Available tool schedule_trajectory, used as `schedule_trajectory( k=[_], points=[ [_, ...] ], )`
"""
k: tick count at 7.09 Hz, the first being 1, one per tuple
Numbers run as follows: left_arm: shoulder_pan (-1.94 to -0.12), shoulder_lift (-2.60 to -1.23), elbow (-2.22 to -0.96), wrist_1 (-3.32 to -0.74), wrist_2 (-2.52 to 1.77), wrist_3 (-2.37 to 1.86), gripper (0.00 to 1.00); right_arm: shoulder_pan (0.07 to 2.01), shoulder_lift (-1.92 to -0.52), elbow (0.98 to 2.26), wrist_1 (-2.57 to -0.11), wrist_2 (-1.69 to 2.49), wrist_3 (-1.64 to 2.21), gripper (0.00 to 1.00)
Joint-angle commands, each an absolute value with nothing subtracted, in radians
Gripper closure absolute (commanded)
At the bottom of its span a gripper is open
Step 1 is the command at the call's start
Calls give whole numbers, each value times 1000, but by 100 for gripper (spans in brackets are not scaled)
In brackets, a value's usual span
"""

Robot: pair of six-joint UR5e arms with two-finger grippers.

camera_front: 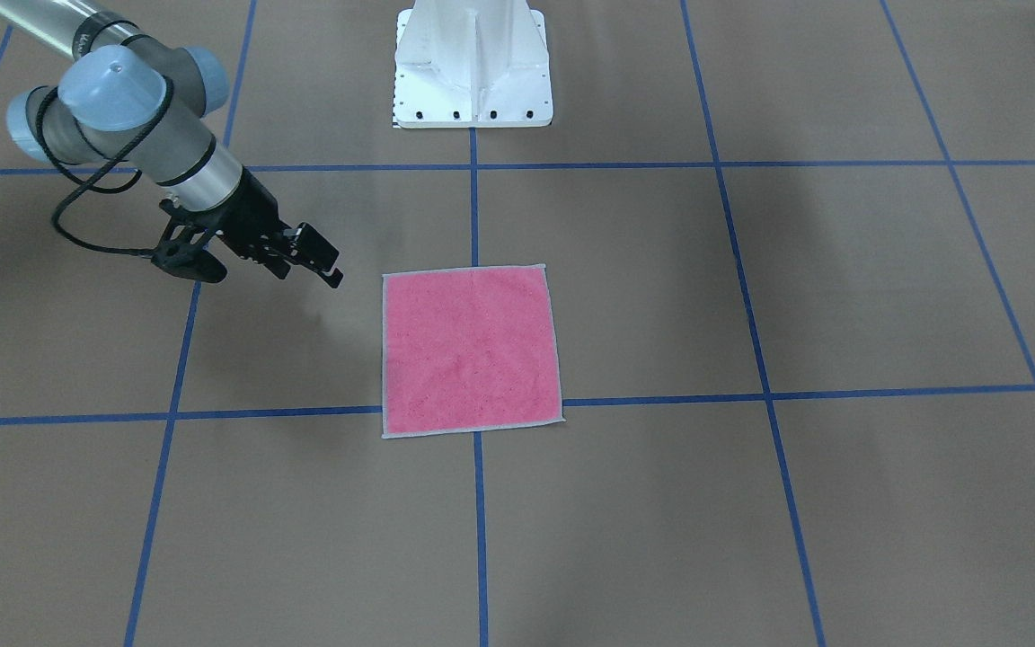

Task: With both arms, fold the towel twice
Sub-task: 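Move the right gripper to the towel corner nearest the robot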

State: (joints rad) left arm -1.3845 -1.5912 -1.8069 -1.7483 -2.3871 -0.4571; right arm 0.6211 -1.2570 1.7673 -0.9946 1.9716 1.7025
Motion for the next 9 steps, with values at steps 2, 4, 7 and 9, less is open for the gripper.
schedule_trajectory(
  k=[2, 4, 7, 9],
  points=[
    [-1324, -1612, -1799, -1798, -2390, -535, 0, 516, -1117, 1752, -1236, 1850, 1811, 18],
    [-1319, -1612, -1802, -1793, -2393, -538, 1, 483, -1091, 1707, -1233, 1812, 1888, 32],
    [-1319, -1611, -1784, -1795, -2476, -575, 0, 476, -1095, 1695, -1232, 1812, 1894, 49],
    [-1321, -1609, -1789, -1796, -2474, -575, 0, 477, -1103, 1687, -1233, 1812, 1905, 49]
  ],
)
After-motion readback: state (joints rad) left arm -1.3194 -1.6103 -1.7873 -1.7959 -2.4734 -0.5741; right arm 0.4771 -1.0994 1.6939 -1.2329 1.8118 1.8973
